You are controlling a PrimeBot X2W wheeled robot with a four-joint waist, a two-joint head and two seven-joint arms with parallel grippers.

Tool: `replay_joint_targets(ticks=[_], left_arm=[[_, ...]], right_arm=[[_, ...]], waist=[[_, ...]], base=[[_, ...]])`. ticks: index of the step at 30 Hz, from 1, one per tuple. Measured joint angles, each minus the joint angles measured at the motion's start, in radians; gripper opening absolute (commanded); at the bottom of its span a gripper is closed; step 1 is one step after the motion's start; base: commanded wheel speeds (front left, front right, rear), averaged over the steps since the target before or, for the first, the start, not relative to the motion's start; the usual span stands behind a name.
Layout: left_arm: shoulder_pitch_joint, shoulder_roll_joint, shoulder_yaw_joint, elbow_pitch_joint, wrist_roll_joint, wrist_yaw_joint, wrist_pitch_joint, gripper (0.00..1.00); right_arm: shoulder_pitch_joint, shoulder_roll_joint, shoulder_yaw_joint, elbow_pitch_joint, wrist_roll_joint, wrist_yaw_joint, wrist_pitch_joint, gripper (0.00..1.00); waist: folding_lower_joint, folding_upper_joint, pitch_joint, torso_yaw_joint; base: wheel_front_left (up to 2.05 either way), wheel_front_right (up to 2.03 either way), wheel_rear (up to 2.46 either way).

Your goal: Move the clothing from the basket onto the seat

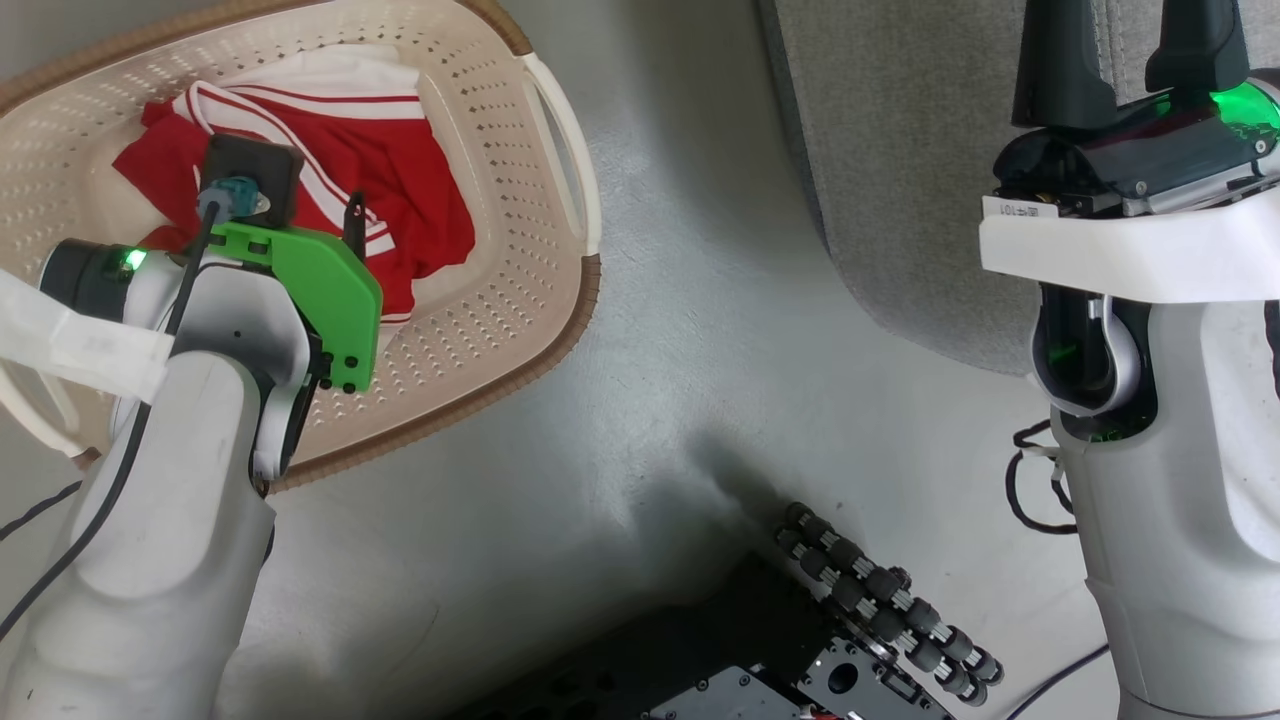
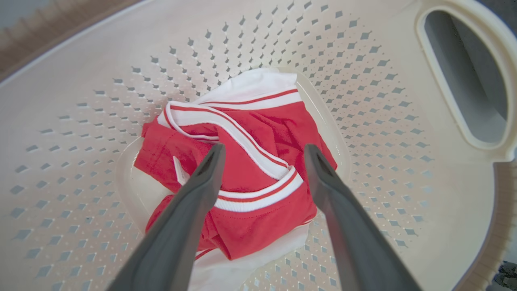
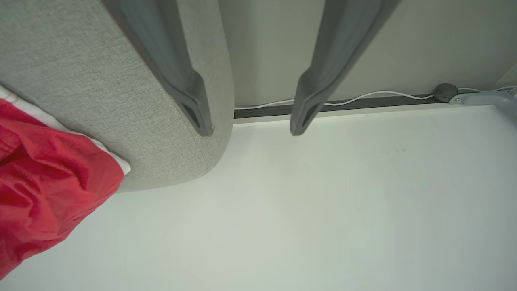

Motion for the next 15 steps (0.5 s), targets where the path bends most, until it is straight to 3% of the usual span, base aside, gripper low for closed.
replay_joint_targets(ticks=[10, 15], left_arm=[[-0.015, 0.002, 0.024, 0.038, -0.005, 0.018, 0.044, 1.00], [-0.021, 0.029, 0.056, 0.039, -0.009, 0.031, 0.071, 1.00]], right_arm=[[0.000, 0.001, 0.027, -0.001, 0.036, -0.019, 0.000, 1.00], [-0.001, 0.001, 0.039, -0.008, 0.053, -0.026, 0.000, 1.00]], waist=[[-0.0001, 0.0000, 0.012, -0.029], [-0.0001, 0.0000, 0.025, -0.044]], base=[[0.00, 0.00, 0.00], [0.00, 0.00, 0.00]])
